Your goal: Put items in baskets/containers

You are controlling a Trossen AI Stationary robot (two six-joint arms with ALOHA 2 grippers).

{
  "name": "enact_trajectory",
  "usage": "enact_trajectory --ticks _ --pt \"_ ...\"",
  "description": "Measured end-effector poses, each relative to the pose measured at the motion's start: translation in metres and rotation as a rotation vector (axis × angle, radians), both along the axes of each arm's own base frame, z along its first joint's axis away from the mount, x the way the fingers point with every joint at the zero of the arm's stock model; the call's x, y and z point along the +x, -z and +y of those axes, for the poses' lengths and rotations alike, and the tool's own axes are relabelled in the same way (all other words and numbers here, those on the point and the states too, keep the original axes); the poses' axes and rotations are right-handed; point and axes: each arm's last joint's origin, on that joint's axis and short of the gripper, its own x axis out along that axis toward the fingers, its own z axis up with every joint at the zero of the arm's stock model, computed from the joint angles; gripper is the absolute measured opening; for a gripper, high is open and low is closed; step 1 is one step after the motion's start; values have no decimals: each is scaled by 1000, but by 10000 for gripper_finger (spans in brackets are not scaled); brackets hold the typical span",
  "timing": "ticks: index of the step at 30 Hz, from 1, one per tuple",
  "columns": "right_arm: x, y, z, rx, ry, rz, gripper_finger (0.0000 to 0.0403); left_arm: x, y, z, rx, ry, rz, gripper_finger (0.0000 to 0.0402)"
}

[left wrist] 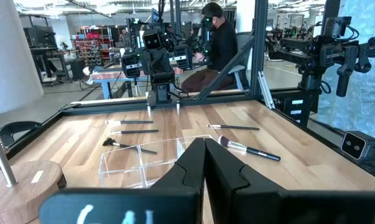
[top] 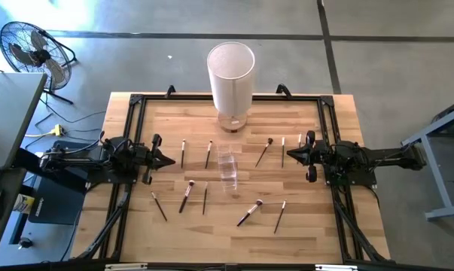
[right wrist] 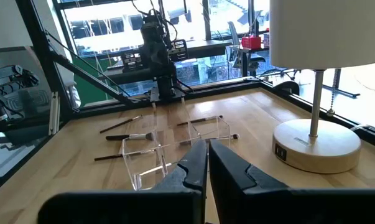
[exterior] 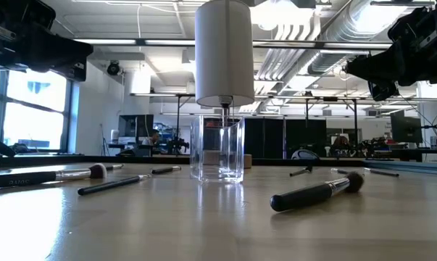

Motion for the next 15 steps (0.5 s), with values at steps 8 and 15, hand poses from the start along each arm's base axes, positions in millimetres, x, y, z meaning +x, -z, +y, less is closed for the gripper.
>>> enact_trajectory --ticks 8,15 --pt "0 0 0 0 0 0 12 0 0 0 0 0 0 1" --pt "0 0 0 0 0 0 12 0 -1 1 -14 -33 -5 1"
